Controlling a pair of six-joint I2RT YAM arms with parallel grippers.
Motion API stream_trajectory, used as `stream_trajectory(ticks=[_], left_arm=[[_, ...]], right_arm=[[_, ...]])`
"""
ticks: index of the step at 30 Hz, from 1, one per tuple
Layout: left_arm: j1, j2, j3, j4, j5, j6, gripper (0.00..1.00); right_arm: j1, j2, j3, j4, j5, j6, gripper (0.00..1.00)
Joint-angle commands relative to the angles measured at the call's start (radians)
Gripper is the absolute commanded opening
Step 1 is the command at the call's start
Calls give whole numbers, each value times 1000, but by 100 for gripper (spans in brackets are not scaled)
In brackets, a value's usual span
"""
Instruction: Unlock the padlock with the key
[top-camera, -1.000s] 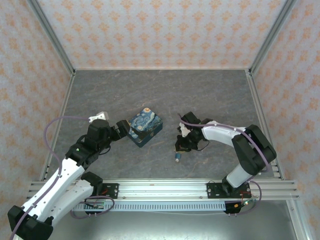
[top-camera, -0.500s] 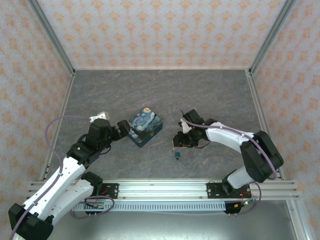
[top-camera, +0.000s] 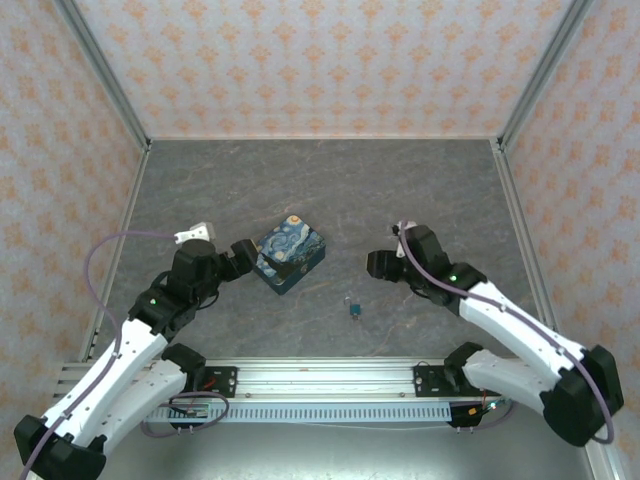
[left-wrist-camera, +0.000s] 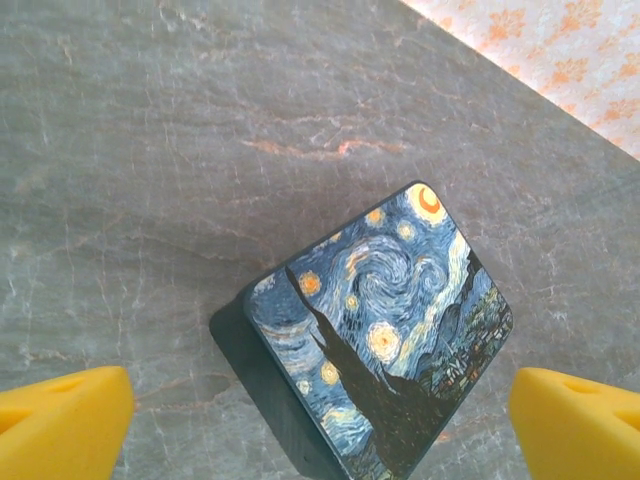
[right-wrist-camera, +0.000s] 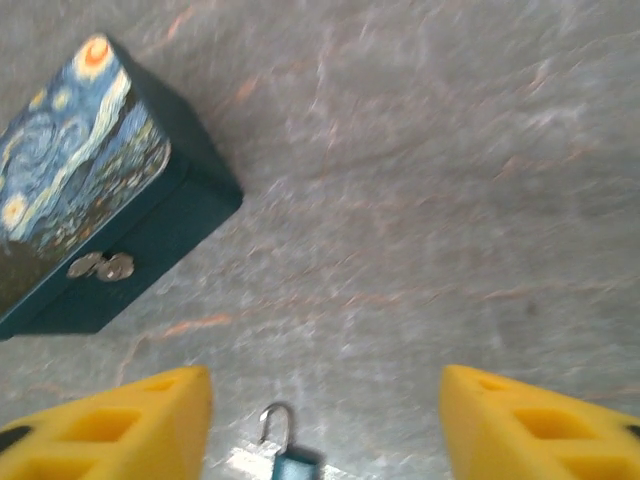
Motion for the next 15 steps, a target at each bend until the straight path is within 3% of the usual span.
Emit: stream_trajectory(ticks=[1,6,15], left_arm=[[-8,-26,35,43,-91,79,97],[-8,-49,9,110,-205,213,98],[-6,-46,-80,276,-462,424,100]], right_arm=[[-2,-99,-78,75,211,-9,74],[-2,-240,-176,162,379,-116,99],[-32,-283,-274,415,564,-420,99]])
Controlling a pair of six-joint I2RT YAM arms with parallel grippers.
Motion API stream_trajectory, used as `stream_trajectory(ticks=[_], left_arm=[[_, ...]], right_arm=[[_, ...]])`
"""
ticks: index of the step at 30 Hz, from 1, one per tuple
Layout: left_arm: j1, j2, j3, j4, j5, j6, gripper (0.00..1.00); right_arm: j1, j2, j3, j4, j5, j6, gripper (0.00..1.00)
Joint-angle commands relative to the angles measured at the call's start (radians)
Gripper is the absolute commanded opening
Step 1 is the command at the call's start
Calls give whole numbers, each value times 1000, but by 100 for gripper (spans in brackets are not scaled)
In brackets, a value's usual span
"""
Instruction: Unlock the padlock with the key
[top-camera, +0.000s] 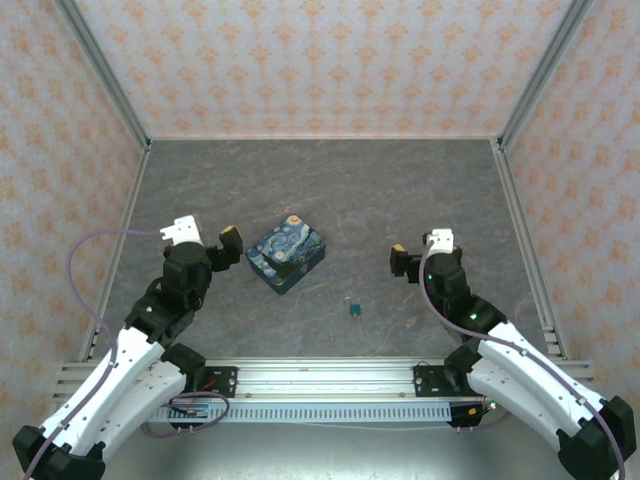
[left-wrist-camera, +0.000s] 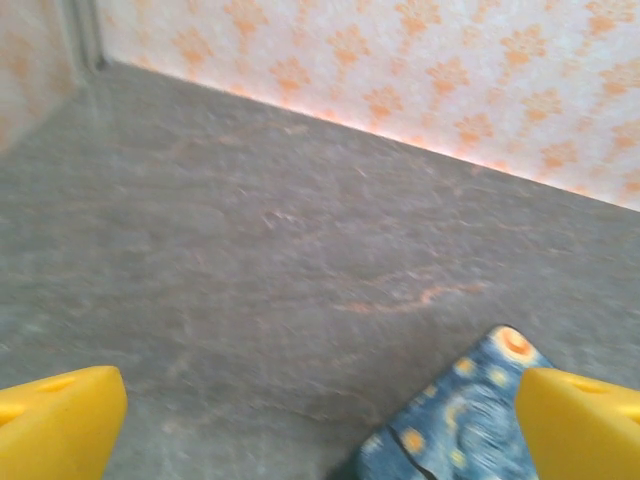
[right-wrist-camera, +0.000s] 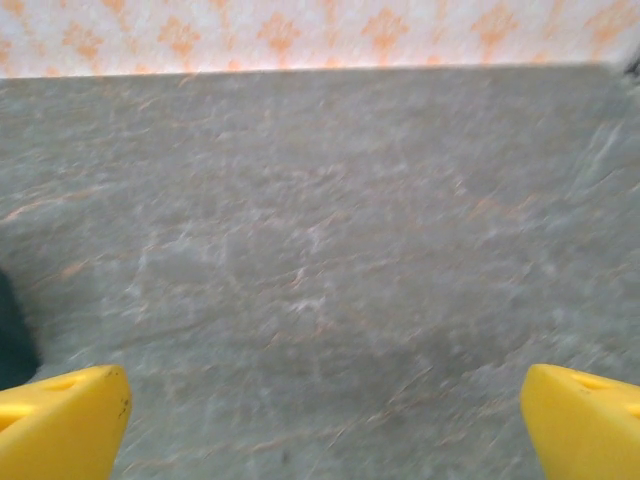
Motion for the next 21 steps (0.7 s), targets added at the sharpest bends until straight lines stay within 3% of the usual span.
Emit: stream_trajectory(ticks=[1,7,12,18,21], left_arm=[[-4,13,-44,112,-150,148,100],[76,119,-112,256,-155,223,100],[154,257,-193,477,-129,267,100],[197,402,-254,771,-21,392,100],[226,489,-268,896,37,437,100]], right_arm=[[-47,27,-35,164,101,-134,99],[-287,159,-119,387,-61,-107,99],[-478,330,-205,676,-220,-56,99],[-521,519,-206,935,-271,-60,99],[-527,630,-161,976,-315,-111,99]])
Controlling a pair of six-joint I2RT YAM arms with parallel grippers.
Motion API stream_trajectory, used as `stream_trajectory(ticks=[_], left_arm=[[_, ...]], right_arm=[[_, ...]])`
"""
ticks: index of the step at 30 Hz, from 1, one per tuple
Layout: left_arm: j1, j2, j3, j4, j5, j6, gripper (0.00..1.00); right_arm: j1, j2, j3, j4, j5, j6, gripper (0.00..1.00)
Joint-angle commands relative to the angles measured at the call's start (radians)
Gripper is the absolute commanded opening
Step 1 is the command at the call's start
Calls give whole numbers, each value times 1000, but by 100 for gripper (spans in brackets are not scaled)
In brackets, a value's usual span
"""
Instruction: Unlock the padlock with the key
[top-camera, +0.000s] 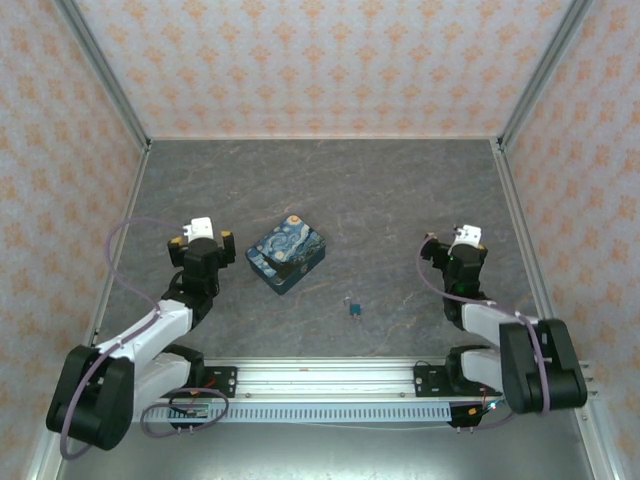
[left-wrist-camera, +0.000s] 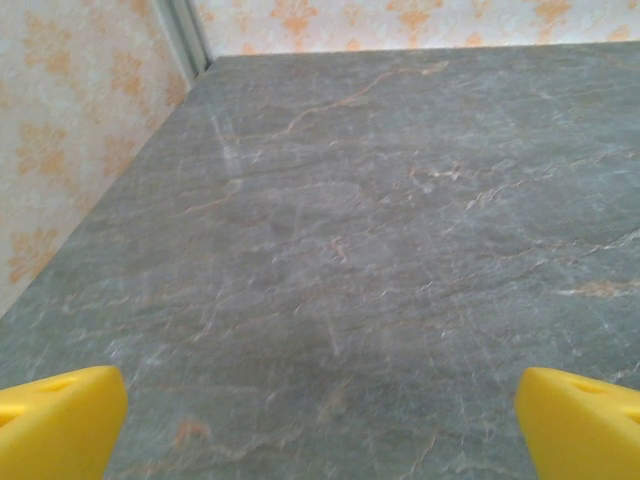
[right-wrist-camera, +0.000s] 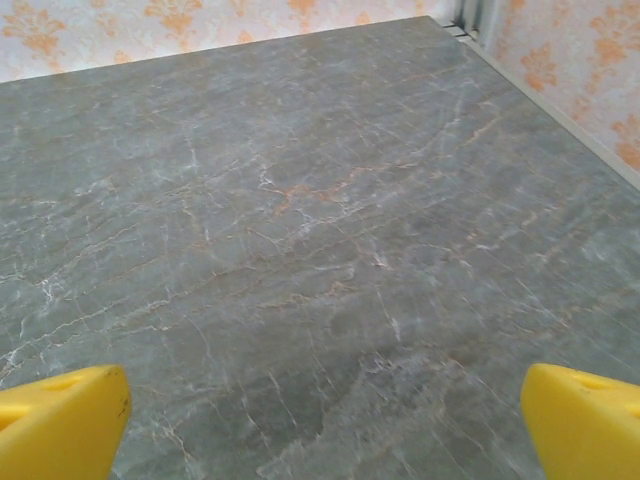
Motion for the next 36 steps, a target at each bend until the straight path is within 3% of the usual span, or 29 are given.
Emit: stream_trajectory(ticks=[1,6,8,10,13,17,19,36], left_arm=[[30,81,-21,272,59,88,100],[74,236,-32,443,146,79,100],[77,290,-29,486,171,82,100],[80,343,-27,526,176,84,100],[83,425,-21,603,183,91,100],[102,428,80,404,217,77,100],[160,434,121,328,275,22,100],[163,435,119,337,280,25,100]], right_arm=[[-11,98,41,198,-73,-38,99],[-24,306,37,417,-102,-37,99],[-27,253,68,274,-115,-42,99],[-29,282,91,278,-154,-51,99],[-37,290,186,107,-157,-45,99],[-82,295,215,54,-145,17,99],[-82,296,215,57,-145,17,99],[-61,292,218,50,-103,5,99]])
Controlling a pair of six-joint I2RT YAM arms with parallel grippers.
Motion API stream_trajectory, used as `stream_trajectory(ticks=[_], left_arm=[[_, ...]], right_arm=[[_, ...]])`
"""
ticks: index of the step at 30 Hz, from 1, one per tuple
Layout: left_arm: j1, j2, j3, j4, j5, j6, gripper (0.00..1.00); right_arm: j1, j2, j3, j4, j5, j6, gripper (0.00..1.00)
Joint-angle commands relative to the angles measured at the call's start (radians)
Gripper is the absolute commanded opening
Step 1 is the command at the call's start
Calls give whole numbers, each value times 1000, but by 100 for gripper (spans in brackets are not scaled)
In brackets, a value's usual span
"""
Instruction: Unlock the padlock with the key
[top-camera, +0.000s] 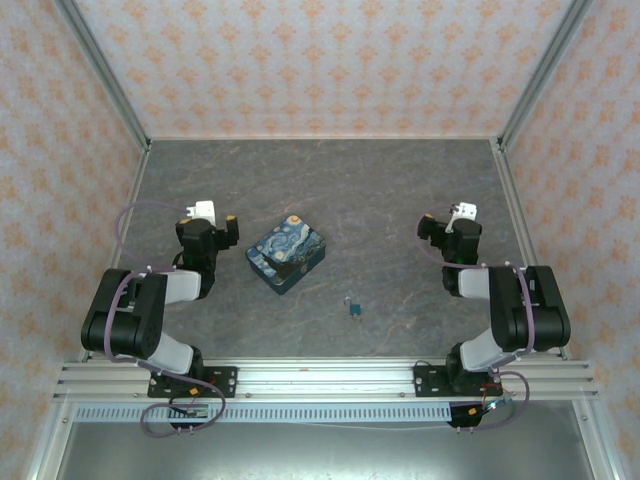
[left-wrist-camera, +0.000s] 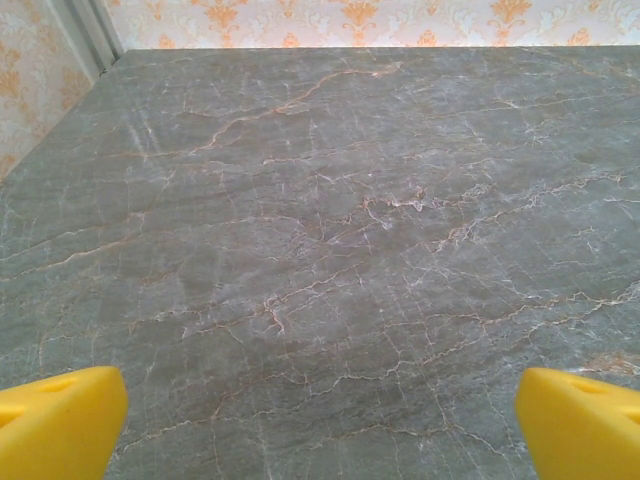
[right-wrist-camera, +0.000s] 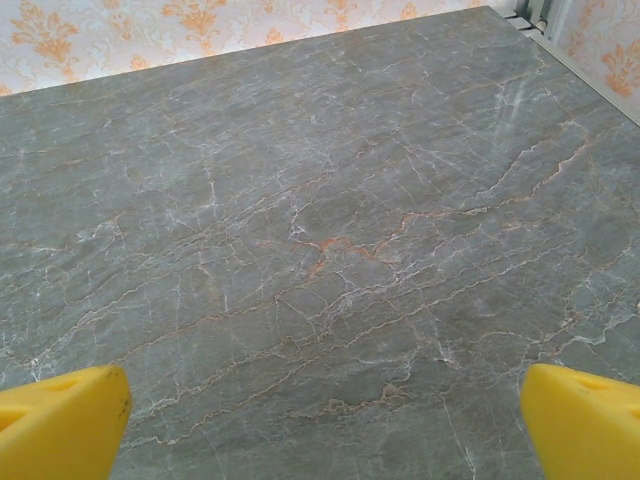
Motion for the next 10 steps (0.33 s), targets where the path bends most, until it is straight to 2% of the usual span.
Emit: stream_trajectory(ticks=[1,10], left_arm=[[-1,2,9,-8,9,-11,100],[-1,2,9,-9,9,-11,100]], right_arm=[[4,5,5,-3,23,6,99],[6,6,7,-6,28,6,99]])
